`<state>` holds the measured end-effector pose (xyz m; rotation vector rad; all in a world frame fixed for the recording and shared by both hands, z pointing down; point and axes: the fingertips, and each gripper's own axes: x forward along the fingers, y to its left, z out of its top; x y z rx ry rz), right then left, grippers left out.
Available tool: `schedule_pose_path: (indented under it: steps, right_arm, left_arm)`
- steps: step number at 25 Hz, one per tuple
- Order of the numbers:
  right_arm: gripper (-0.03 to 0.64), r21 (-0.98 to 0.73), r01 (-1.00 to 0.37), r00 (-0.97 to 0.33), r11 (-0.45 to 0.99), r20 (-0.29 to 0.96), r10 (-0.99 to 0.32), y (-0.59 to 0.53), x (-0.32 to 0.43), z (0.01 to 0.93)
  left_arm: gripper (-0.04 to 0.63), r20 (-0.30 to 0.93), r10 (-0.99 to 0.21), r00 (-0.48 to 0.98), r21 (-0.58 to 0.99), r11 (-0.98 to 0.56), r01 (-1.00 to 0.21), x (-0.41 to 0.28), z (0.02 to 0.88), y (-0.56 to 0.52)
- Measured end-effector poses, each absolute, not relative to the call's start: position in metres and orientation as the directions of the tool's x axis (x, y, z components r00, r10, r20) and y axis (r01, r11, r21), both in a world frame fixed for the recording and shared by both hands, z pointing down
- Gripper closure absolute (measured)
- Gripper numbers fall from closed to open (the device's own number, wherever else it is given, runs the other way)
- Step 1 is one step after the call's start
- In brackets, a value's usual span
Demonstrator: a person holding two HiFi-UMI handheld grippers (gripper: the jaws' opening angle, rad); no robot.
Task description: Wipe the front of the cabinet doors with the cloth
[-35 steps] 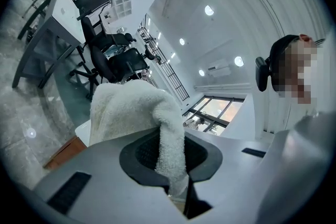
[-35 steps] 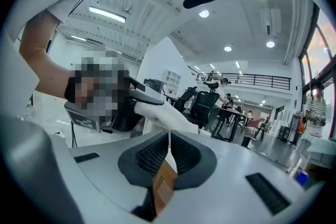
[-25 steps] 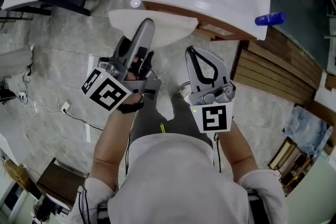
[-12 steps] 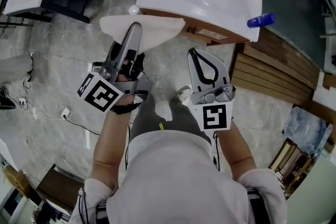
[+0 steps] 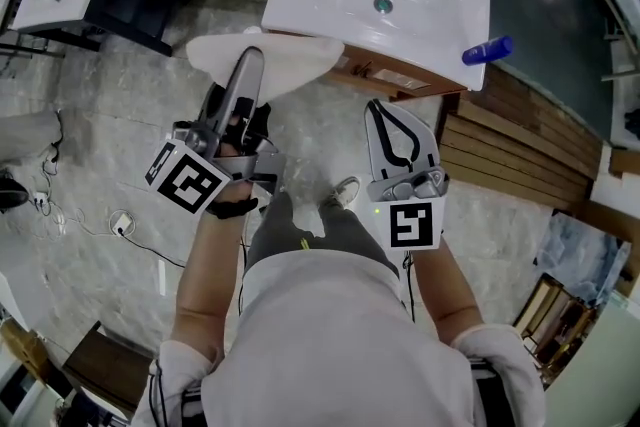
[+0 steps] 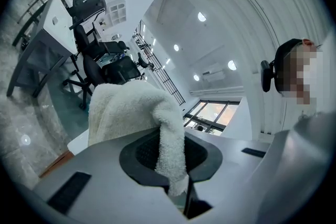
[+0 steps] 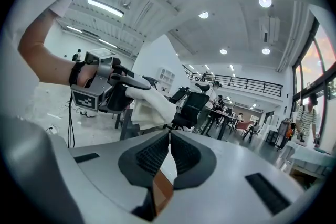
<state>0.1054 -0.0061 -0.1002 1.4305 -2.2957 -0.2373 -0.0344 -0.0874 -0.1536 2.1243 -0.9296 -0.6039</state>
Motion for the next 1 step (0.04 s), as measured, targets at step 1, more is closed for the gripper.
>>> schedule_pose_path:
  steps: [1]
  right_arm:
    - [0.575, 0.362, -0.813, -0.379, 0.456, 0.264, -0.887, -0.0053, 0.1049, -0.1010]
  left_arm:
    - [0.537, -0.125, -0.767, 0.629, 0.771, -0.474, -0.425, -0.0358, -0.1557, -0.0866]
